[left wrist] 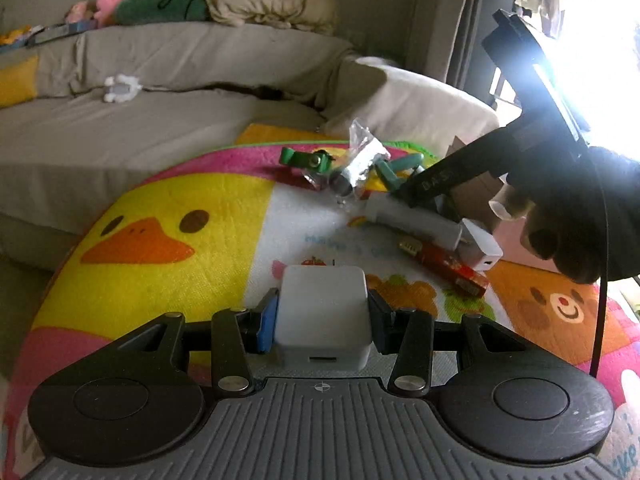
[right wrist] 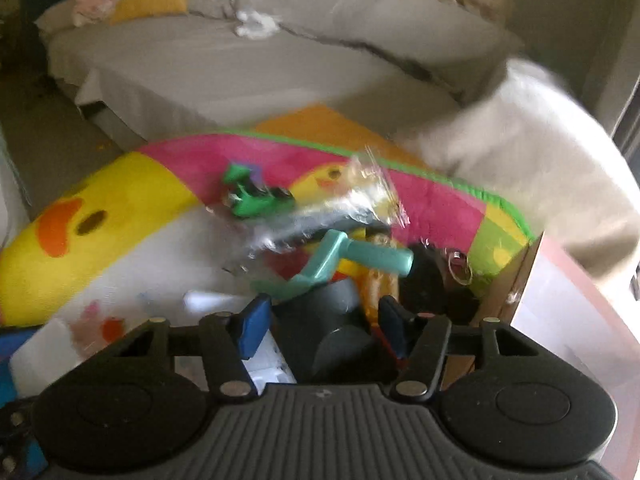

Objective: Organize rigid objects

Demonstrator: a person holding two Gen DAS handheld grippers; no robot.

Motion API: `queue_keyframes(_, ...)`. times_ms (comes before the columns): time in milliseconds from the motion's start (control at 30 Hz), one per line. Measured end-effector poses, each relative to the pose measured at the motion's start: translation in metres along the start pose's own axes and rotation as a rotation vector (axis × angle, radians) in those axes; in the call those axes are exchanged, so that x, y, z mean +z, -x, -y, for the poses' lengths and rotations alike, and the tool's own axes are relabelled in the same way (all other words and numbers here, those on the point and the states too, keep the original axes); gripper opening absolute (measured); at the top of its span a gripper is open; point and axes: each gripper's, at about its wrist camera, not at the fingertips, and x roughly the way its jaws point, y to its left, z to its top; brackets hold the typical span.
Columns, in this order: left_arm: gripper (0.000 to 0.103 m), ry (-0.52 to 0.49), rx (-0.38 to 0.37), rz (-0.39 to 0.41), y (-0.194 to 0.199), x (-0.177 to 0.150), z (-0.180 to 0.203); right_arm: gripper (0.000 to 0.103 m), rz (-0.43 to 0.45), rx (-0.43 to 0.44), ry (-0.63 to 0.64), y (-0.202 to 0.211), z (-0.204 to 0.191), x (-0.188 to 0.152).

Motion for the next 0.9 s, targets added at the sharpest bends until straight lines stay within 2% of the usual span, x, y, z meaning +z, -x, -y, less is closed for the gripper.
queue_keyframes(67, 0.05, 0.011, -0.008, 0.002, 0.0, 0.0, -0.003, 0.052, -0.003, -0.014, 0.0, 0.001, -0.003, -0.003)
queue_keyframes(167, 0.05, 0.023, -0.015, 0.003, 0.0, 0.0, -0.004, 0.051, 0.029, 0.006, 0.033, 0.024, -0.011, -0.013)
queue_keyframes(367, 0.05, 0.01, -0.008, 0.004, 0.002, 0.001, -0.001, 0.048, 0.157, 0.047, 0.013, 0.118, -0.014, -0.052)
queue_keyframes(467, 0.05, -0.027, -0.061, 0.01, 0.009, 0.0, 0.006, 0.048, 0.187, 0.04, -0.063, 0.155, -0.003, -0.081)
queue_keyframes(533, 0.05, -0.071, -0.133, -0.01, 0.016, -0.003, 0.022, 0.048, 0.193, 0.014, -0.112, 0.172, 0.006, -0.105)
queue_keyframes(633, 0.05, -0.152, -0.262, -0.02, 0.031, -0.003, 0.055, 0.048, 0.206, -0.086, -0.155, 0.193, 0.015, -0.146)
queue_keyframes(700, 0.05, -0.199, -0.317, -0.007, 0.037, 0.004, 0.078, 0.048, 0.2, -0.133, -0.203, 0.201, 0.021, -0.172)
queue_keyframes(800, 0.05, -0.281, -0.369, 0.046, 0.039, 0.031, 0.117, 0.048, 0.203, -0.169, -0.296, 0.212, 0.033, -0.206)
queue_keyframes(900, 0.05, -0.349, -0.37, 0.125, 0.024, 0.067, 0.159, 0.048, 0.234, -0.205, -0.353, 0.222, 0.041, -0.231)
